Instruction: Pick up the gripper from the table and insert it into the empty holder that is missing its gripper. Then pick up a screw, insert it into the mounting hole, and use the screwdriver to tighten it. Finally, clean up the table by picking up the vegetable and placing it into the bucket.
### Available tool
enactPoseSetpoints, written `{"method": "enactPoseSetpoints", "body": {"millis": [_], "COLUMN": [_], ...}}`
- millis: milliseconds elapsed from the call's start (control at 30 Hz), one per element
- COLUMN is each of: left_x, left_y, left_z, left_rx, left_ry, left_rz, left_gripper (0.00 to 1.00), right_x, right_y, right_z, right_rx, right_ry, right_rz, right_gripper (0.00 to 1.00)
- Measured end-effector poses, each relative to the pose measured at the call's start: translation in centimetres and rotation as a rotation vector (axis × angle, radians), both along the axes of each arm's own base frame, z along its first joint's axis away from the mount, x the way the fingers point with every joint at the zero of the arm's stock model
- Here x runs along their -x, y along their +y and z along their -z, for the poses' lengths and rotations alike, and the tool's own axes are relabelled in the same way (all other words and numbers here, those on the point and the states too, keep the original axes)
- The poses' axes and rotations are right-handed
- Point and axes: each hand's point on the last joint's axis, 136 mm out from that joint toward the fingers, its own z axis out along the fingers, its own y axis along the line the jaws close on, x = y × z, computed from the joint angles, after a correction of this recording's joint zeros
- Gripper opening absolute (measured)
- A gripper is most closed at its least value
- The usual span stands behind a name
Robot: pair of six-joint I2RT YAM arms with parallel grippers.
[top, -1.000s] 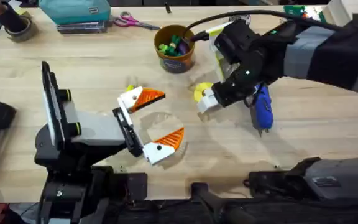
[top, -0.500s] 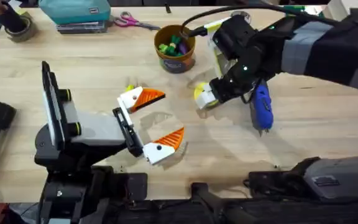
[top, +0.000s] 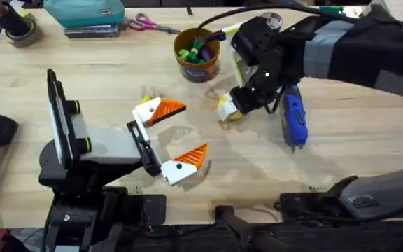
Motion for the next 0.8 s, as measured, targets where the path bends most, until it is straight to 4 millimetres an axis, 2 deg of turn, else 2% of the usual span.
{"method": "enactPoseSetpoints", "body": {"millis": [333, 467, 500, 567, 800], "left_x": [0.0, 0.0, -0.01, 0.0, 0.0], "left_y": [0.0, 0.01, 0.01, 0.0, 0.0], "left_z": [0.01, 0.01, 0.01, 0.01, 0.0], "left_rx": [0.0, 0.0, 0.0, 0.0, 0.0], "left_ry": [0.001, 0.0, 0.0, 0.001, 0.0], "left_rz": [0.0, 0.0, 0.0, 0.0, 0.0], "left_gripper": [0.985, 0.986, 0.986, 0.986, 0.986], "right_x": [-0.34, -0.18, -0.12, -0.12, -0.14], "right_y": [-0.4, -0.15, -0.06, -0.06, -0.06], "right_z": [-0.04, -0.05, -0.05, -0.05, -0.05], "right_rx": [0.03, 0.032, 0.032, 0.032, 0.032], "right_ry": [-0.022, -0.023, -0.023, -0.023, -0.024], "right_rz": [0.002, -0.008, -0.011, -0.011, -0.012], "right_gripper": [0.743, 0.695, 0.642, 0.612, 0.409]}}
